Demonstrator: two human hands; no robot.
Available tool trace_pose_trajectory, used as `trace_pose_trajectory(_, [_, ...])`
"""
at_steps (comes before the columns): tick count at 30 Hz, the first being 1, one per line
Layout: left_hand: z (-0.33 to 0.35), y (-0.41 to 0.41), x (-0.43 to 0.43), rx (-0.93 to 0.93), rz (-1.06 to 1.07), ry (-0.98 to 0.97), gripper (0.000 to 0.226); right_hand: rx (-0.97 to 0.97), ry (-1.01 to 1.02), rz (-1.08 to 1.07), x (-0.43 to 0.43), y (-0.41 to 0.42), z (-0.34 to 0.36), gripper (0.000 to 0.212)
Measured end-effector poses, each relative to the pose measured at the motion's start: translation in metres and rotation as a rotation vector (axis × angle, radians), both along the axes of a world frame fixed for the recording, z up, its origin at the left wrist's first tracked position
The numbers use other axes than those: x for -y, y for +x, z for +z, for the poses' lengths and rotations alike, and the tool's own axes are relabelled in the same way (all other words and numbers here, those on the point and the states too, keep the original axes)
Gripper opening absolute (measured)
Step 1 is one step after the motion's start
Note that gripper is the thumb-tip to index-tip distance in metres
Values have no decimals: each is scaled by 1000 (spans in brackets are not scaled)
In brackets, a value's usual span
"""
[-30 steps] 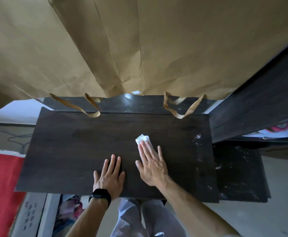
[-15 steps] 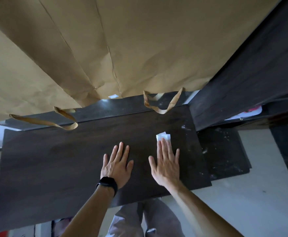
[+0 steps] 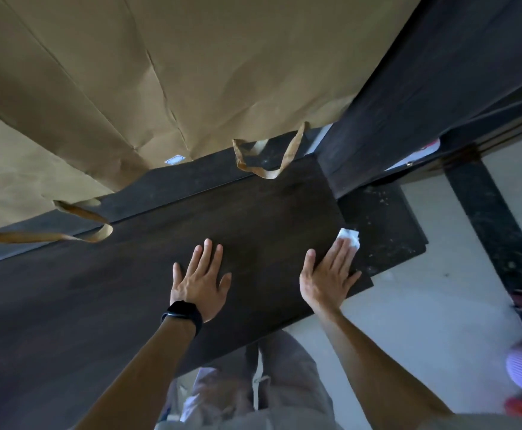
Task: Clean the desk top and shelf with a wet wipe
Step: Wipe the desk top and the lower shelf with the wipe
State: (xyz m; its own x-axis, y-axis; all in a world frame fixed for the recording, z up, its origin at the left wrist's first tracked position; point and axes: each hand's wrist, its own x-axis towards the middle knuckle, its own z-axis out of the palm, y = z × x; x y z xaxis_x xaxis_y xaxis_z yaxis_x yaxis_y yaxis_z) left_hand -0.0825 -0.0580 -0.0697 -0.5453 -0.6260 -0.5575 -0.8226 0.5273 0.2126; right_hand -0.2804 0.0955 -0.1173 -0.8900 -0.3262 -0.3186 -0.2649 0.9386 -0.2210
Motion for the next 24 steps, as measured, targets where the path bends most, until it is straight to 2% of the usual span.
trace_pose_trajectory(4, [-2,4,-8,-16,-15,-3,66,-45,91,47,-23,17,4,82])
trace_pose_trajectory(9, [-8,5,-12,-46,-1,-44,66,-83,51,365,54,-9,4,79])
trace_pose_trajectory(12, [-9,3,-14,-15,27,-41,65,-59,15,462,74,-34,1,75])
trace_pose_trajectory(14, [-10,0,-19,8,59,-28,66,-80,12,429,50,-43,-4,72])
trace_pose_trajectory(19, [-6,-18,-37,21,189,-39,72,-104,7,172,-51,-39,-5,75])
trace_pose_trajectory(21, [-3,-24,-58,30,211,-29,72,-63,1,180,-90,-25,-4,74])
trace_pose_trajectory(24, [-1,-38,-96,23,237,-21,73,-63,23,304,-127,-26,-5,76])
